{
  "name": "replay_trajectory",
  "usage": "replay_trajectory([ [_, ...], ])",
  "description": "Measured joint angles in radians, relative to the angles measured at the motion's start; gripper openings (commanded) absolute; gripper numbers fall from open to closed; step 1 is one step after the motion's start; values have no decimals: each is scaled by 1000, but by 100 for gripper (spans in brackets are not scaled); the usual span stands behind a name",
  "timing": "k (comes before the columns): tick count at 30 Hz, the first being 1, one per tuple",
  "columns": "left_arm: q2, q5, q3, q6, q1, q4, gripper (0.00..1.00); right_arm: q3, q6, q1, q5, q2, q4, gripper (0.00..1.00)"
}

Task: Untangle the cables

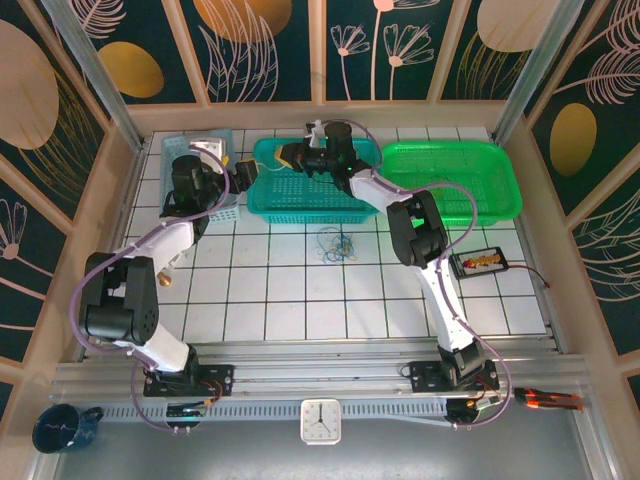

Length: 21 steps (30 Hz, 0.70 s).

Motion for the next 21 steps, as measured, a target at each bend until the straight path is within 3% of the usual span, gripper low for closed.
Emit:
replay_trajectory([
  [10, -10, -14, -25, 240, -38, -40, 79, 123, -134, 13, -7, -10, -142, 0],
  [21, -10, -44, -40, 349, -77, -14, 78, 165, -243, 56, -3, -77, -256, 0],
])
